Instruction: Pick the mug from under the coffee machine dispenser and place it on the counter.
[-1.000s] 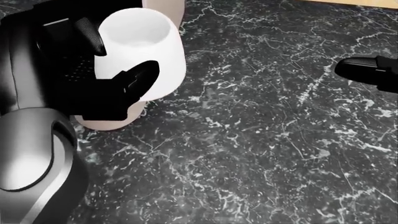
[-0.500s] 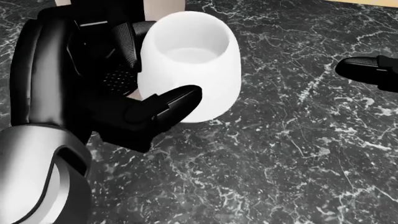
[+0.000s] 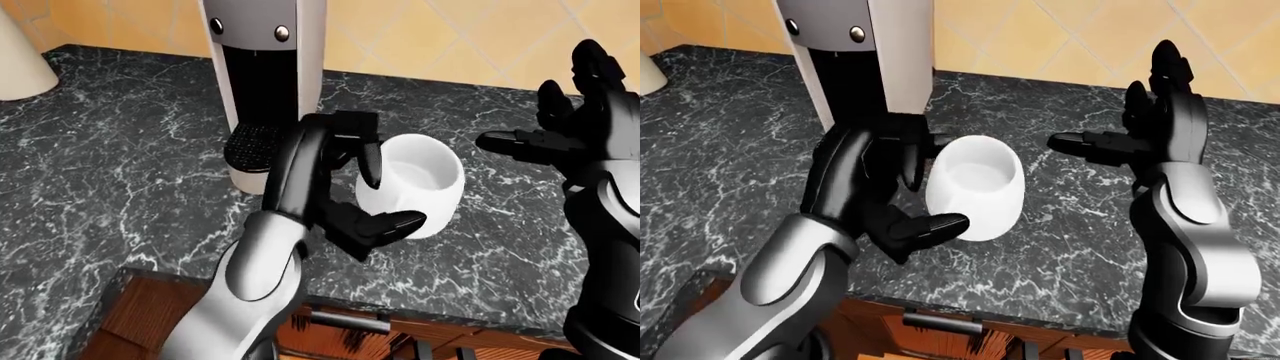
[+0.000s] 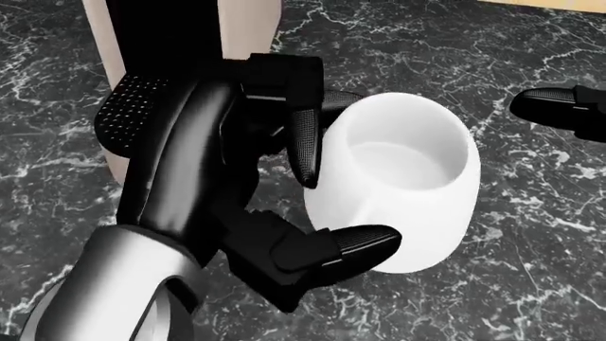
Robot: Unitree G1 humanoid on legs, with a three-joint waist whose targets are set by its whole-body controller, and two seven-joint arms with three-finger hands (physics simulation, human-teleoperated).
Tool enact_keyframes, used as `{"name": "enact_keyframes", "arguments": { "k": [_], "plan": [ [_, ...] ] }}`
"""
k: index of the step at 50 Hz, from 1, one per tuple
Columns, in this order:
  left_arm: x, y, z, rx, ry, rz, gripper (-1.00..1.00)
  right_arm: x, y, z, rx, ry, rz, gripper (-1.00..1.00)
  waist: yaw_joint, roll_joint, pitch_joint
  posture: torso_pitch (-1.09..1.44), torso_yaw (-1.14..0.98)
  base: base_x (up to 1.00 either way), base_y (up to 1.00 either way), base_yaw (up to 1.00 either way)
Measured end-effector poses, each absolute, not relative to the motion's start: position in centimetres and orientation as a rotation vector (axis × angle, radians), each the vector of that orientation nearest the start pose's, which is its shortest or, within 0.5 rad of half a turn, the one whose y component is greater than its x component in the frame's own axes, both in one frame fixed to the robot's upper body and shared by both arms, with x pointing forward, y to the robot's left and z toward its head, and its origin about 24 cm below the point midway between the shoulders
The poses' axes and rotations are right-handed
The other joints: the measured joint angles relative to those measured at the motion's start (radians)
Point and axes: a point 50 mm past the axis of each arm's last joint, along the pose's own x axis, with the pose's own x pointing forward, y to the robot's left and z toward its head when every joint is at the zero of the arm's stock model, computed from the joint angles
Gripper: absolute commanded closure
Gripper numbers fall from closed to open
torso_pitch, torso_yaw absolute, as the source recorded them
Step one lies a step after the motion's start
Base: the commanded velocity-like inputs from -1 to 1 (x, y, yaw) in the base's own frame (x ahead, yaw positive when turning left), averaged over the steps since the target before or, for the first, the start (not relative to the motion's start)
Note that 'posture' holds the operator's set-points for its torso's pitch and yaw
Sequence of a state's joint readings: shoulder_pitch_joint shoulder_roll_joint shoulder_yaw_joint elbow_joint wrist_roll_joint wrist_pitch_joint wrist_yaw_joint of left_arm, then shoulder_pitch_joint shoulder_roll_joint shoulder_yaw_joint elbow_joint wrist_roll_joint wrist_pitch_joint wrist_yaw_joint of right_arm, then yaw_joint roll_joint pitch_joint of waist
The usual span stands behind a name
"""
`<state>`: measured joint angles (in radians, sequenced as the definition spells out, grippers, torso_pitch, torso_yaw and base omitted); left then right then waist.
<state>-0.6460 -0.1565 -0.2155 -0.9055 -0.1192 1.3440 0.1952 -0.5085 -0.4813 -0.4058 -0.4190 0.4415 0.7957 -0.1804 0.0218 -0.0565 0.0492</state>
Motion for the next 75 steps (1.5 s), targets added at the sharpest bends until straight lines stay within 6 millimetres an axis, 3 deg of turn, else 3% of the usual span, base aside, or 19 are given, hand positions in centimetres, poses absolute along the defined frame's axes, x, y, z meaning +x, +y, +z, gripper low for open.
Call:
{"name": "enact_keyframes", "arguments": {
  "k": [13, 43, 75],
  "plan": [
    [22.5, 5.5, 24.3, 0.077, -0.191, -0.356, 1.0, 27.8, -25.6, 24.8, 0.012, -0.25, -0.257, -1.0, 0.003, -0.001, 0.0, 0.0, 0.0, 0.0, 0.0, 0.0],
    [20.6, 6.9, 21.0, 0.039, -0.106, -0.359, 1.0, 27.7, -25.6, 24.7, 0.009, -0.249, -0.258, -1.0, 0.007, -0.004, -0.005, 0.0, 0.0, 0.0, 0.0, 0.0],
    [21.3, 7.8, 19.6, 0.095, -0.076, -0.359, 1.0, 27.7, -25.5, 24.7, 0.011, -0.245, -0.254, -1.0, 0.005, 0.003, -0.009, 0.0, 0.0, 0.0, 0.0, 0.0]
  ]
}}
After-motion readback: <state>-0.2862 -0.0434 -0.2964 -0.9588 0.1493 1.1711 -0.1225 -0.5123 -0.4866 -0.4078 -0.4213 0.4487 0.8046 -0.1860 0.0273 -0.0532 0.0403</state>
